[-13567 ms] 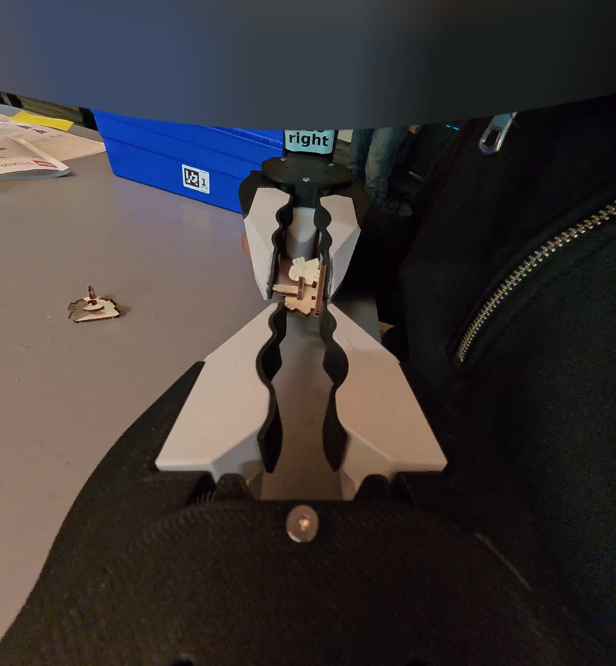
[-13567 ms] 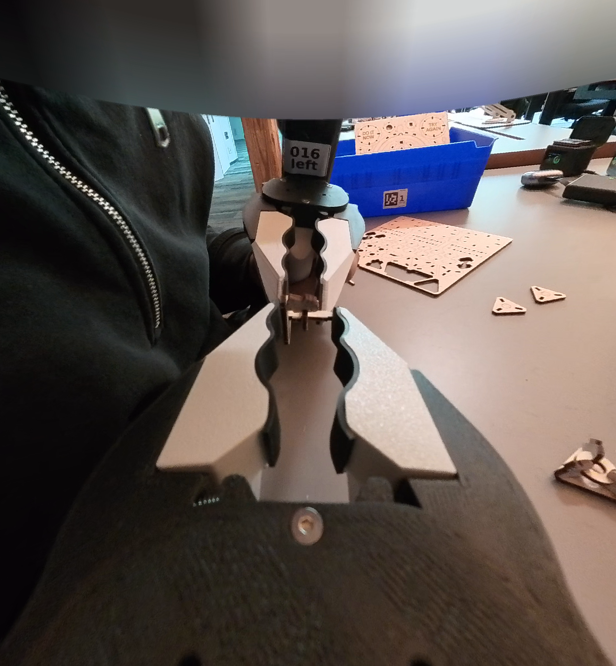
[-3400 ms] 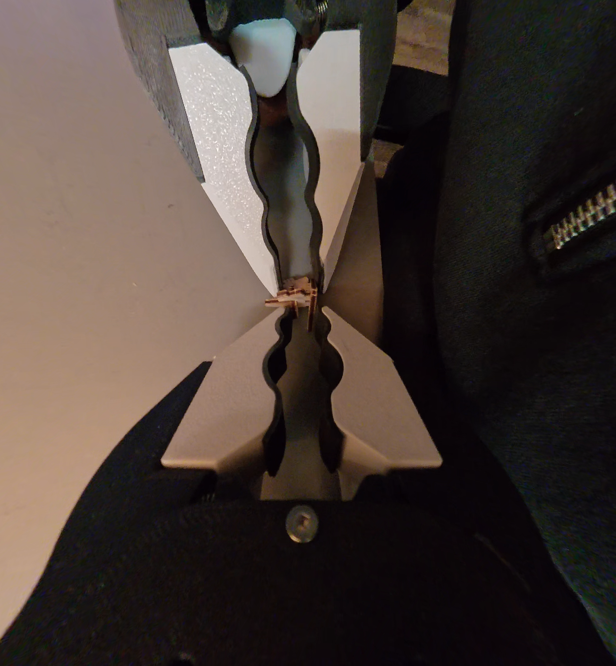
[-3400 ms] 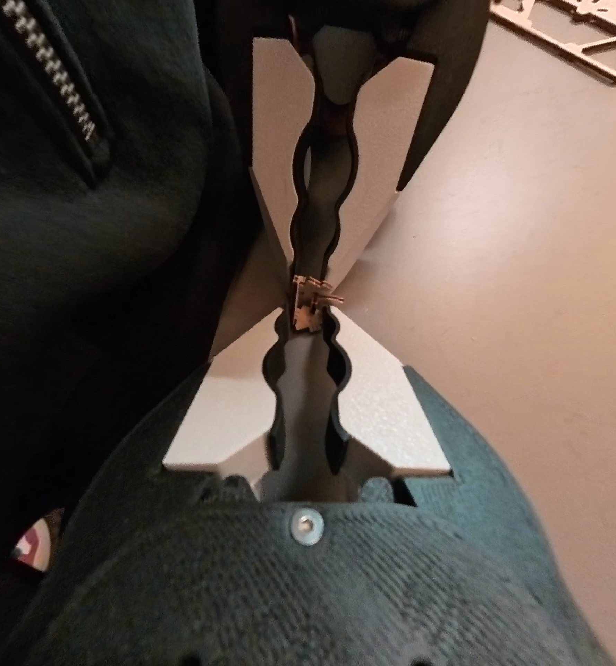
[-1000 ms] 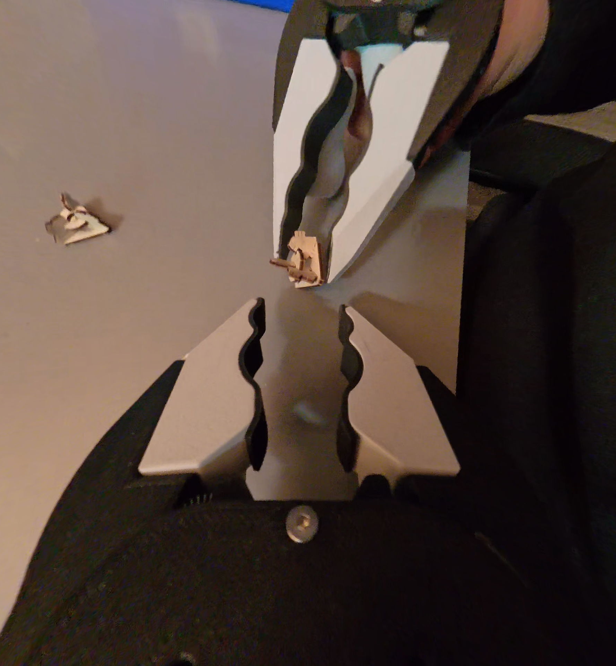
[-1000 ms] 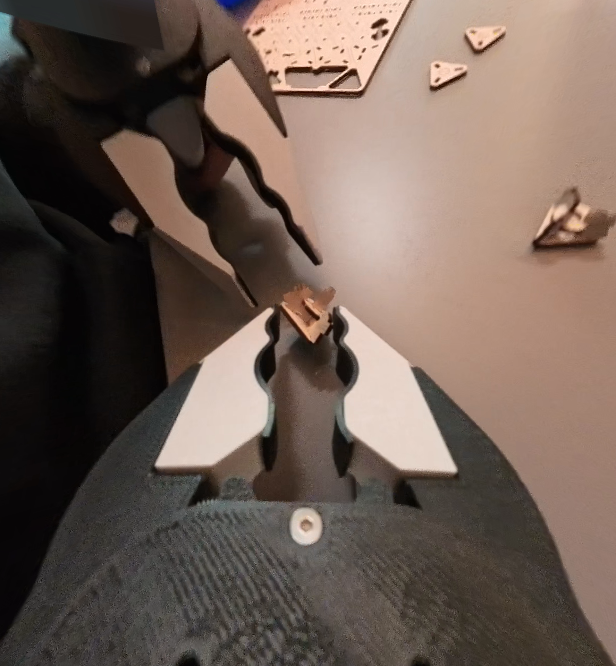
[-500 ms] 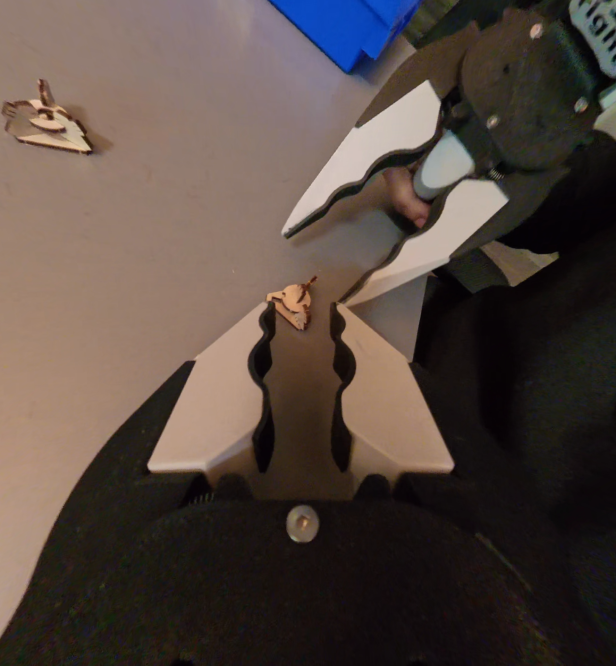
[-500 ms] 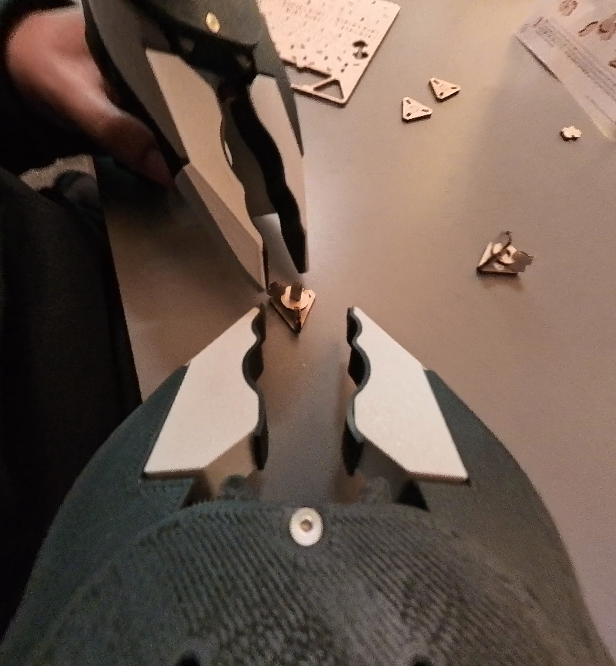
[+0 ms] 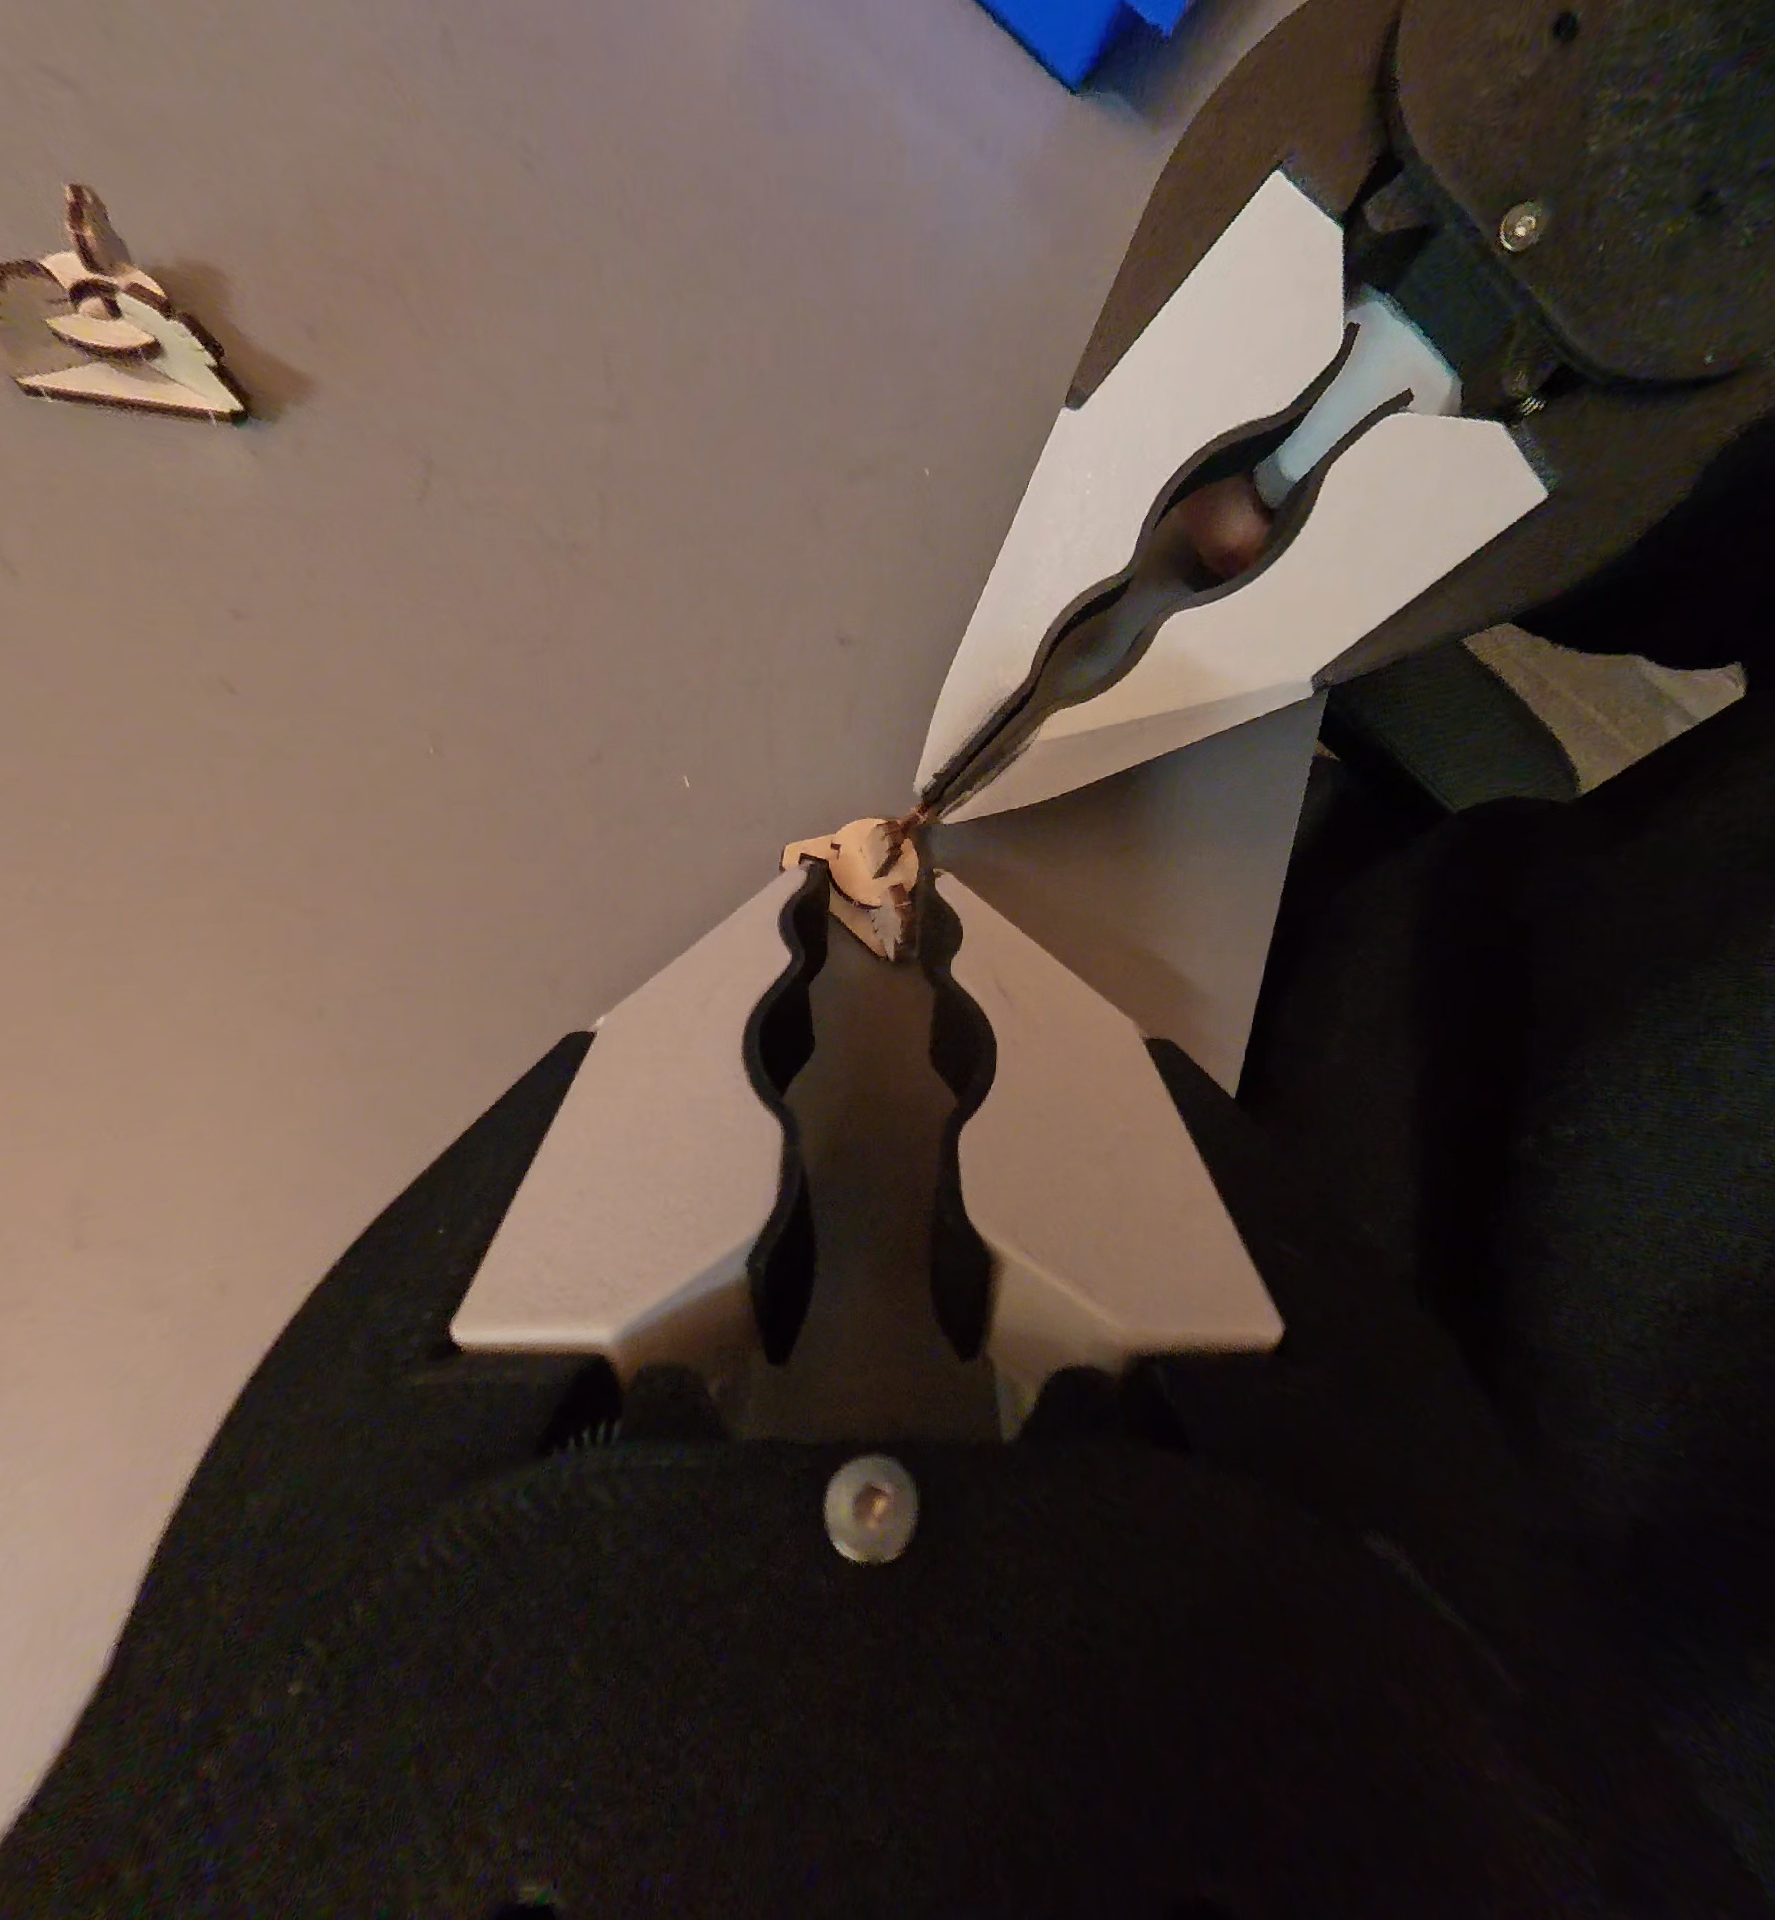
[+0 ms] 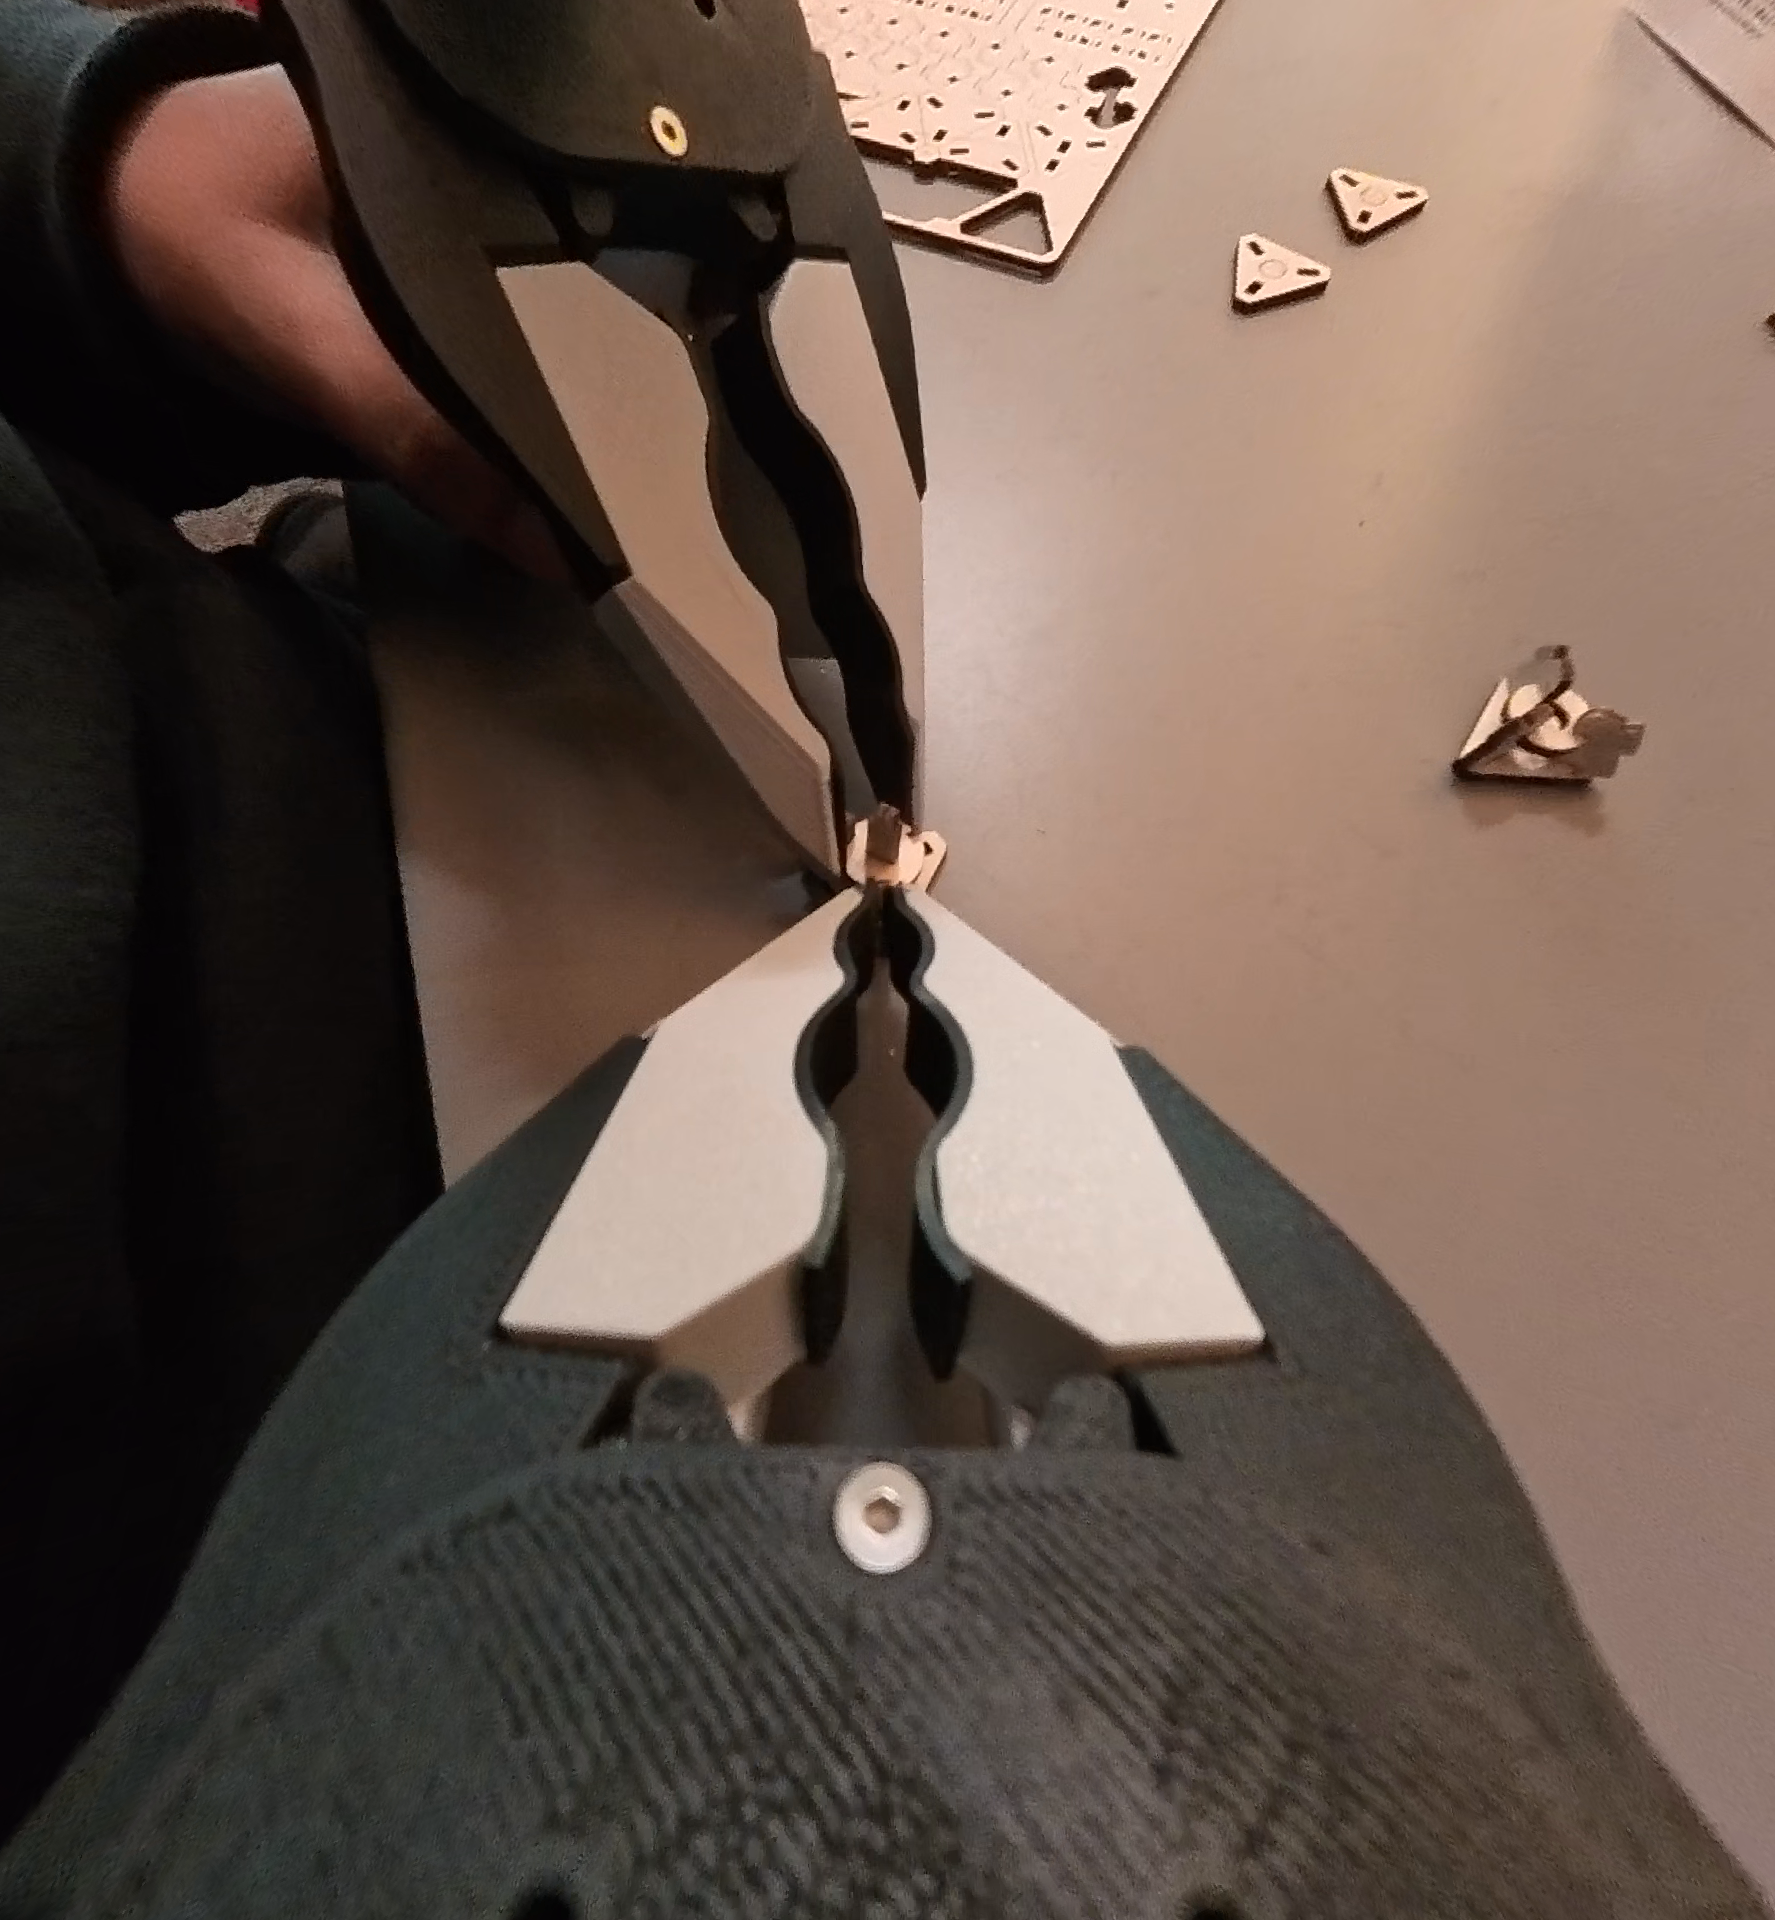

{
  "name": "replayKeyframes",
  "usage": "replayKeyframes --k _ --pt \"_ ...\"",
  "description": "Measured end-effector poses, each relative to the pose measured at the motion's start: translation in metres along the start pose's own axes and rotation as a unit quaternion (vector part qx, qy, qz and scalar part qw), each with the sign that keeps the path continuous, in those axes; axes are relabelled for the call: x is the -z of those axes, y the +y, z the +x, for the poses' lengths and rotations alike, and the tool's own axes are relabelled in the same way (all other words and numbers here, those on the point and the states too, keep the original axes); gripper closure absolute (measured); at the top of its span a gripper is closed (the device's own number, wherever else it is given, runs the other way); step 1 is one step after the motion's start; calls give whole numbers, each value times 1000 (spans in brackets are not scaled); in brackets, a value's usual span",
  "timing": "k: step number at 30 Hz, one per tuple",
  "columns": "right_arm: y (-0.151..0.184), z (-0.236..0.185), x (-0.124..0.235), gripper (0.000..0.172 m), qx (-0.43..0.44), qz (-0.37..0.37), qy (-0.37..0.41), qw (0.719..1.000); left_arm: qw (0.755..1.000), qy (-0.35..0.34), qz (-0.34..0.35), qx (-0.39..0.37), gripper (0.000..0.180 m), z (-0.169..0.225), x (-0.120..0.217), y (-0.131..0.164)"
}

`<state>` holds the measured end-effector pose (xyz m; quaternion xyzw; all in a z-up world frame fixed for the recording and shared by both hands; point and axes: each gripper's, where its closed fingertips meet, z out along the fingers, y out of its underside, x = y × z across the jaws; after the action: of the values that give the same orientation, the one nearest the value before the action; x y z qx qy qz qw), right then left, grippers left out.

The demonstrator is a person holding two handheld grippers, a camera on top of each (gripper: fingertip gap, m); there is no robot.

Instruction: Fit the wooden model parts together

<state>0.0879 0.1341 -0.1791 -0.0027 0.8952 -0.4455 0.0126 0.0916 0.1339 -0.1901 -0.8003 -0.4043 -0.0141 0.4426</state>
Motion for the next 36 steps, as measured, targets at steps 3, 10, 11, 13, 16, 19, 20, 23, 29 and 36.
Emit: replayKeyframes --k 3,10,11,13,16,19,20,23,29,36 --pt "0 -1 0 172 -4 -11 -10 1000 1000 4 0 6 166 0 0 0" --pt "1 -1 -2 172 -16 -47 -13 999 1000 -15 2 -6 167 0 0 0" --pt "1 -1 -2 172 -19 -48 -16 999 1000 -15 1 -7 167 0 0 0" --pt "1 -1 -2 172 -27 -48 -26 998 1000 -7 3 4 167 0 0 0" --pt "1 -1 -1 172 -11 -33 -25 999 1000 -4 5 11 167 0 0 0" --pt "3 -3 1 165 -3 -33 -28 999 1000 -5 4 8 167 0 0 0" --pt "3 -3 1 166 -3 -31 -31 999 1000 -2 4 10 167 0 0 0" --pt "3 -2 0 172 8 -29 -30 999 1000 8 1 14 167 0 0 0" --pt "2 -1 -1 172 28 -29 -30 999 1000 16 4 14 167 0 1 -1" --pt "2 0 0 172 13 -20 -40 999 997 48 5 62 166 -1 0 -3"
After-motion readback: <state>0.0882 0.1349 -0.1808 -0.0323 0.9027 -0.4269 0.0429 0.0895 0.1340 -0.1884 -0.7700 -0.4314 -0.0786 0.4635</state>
